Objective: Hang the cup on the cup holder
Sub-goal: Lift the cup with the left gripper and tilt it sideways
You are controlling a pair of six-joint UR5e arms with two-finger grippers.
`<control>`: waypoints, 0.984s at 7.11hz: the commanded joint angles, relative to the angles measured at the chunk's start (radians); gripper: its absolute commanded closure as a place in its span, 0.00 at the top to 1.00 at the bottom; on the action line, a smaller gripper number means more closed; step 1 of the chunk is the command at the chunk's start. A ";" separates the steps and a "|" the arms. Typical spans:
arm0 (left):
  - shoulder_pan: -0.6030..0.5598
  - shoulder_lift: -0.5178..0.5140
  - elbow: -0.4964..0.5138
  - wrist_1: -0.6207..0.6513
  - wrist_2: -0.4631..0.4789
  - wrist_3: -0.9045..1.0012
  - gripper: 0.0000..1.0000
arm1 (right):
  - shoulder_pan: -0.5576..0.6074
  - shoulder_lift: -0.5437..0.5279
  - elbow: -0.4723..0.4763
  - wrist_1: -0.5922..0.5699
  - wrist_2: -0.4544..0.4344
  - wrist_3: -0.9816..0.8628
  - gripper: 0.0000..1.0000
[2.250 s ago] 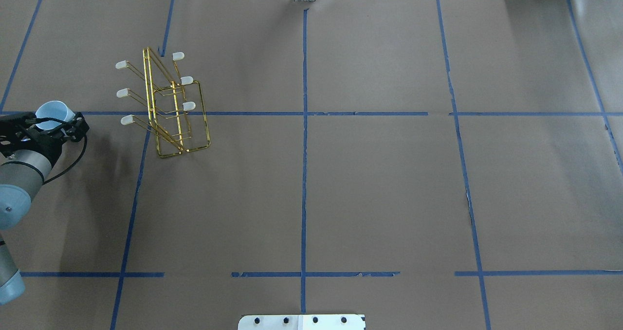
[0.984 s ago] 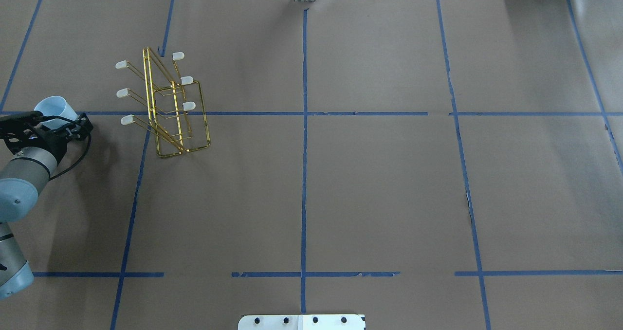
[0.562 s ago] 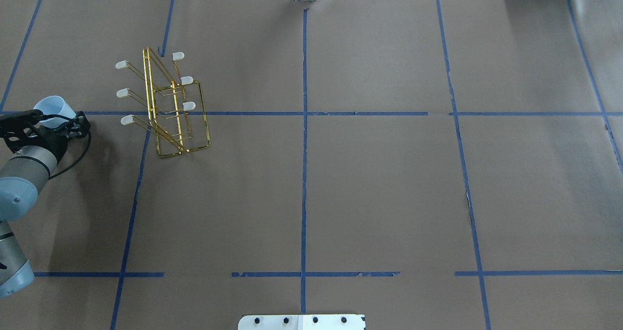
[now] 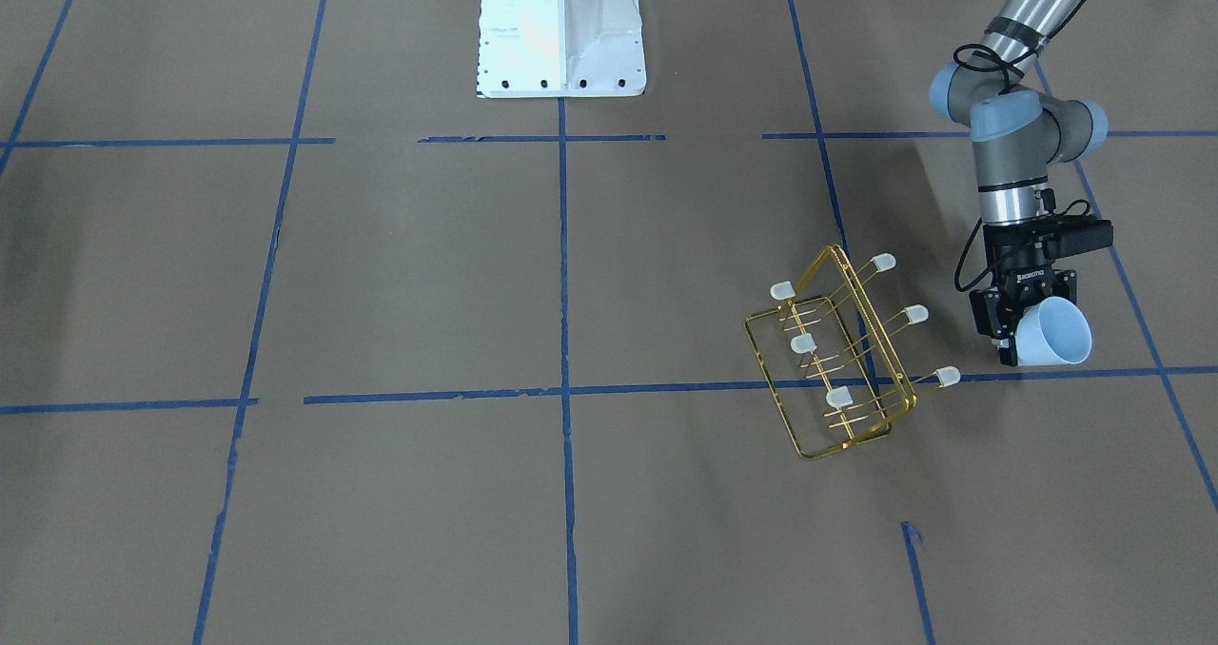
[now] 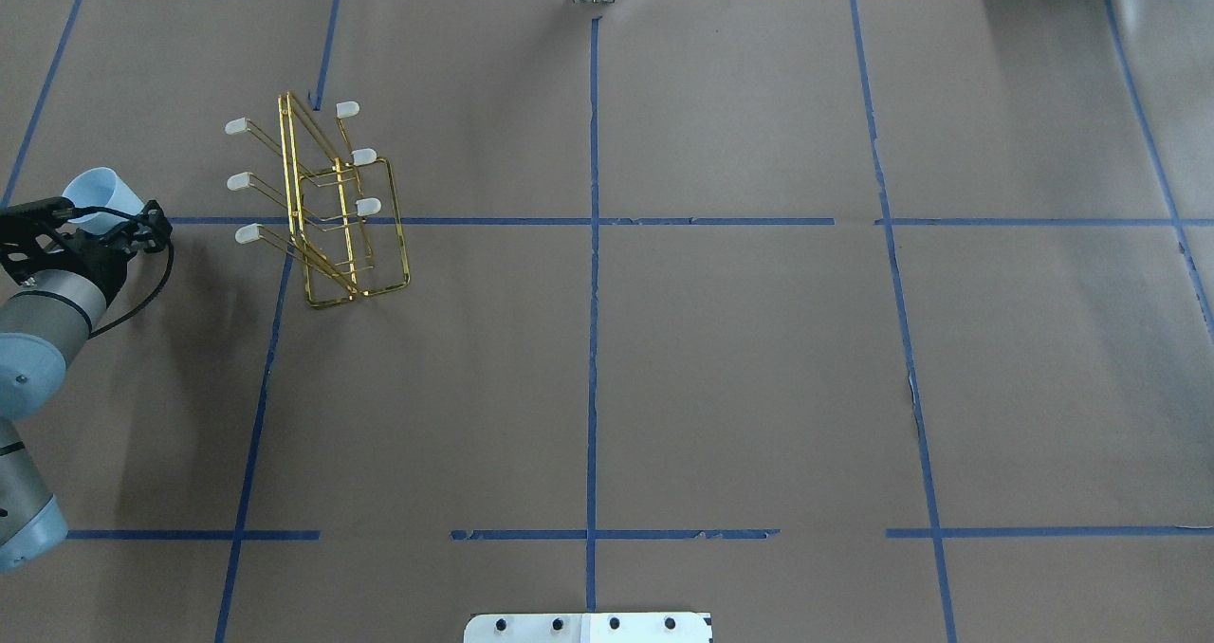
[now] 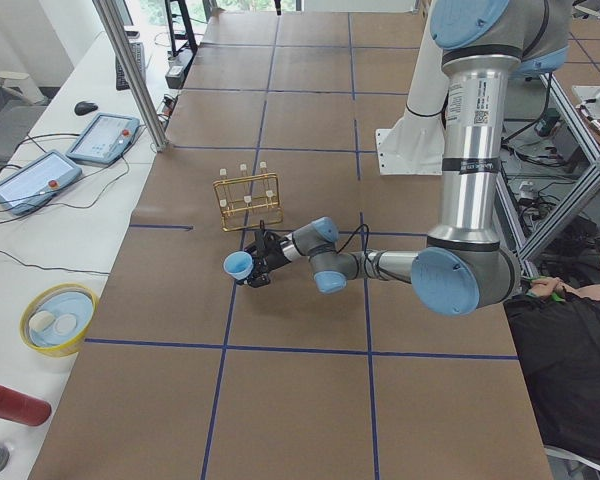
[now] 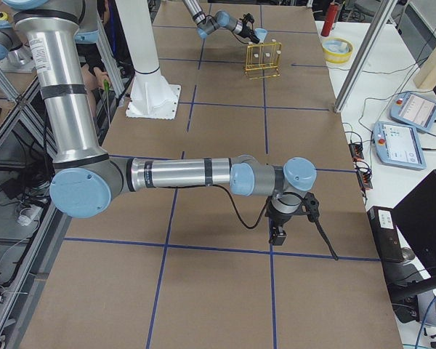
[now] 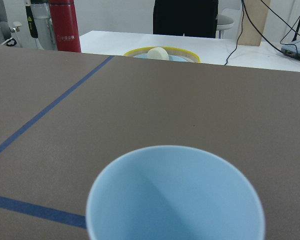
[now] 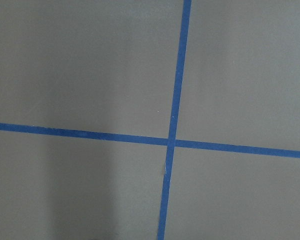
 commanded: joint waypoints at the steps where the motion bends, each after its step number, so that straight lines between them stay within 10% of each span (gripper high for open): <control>1: -0.034 0.010 -0.079 0.009 -0.060 0.033 0.11 | 0.000 0.000 0.000 0.000 0.000 0.000 1.00; 7: -0.085 0.107 -0.384 0.050 -0.067 0.597 0.00 | 0.000 0.000 0.000 0.000 0.000 0.000 1.00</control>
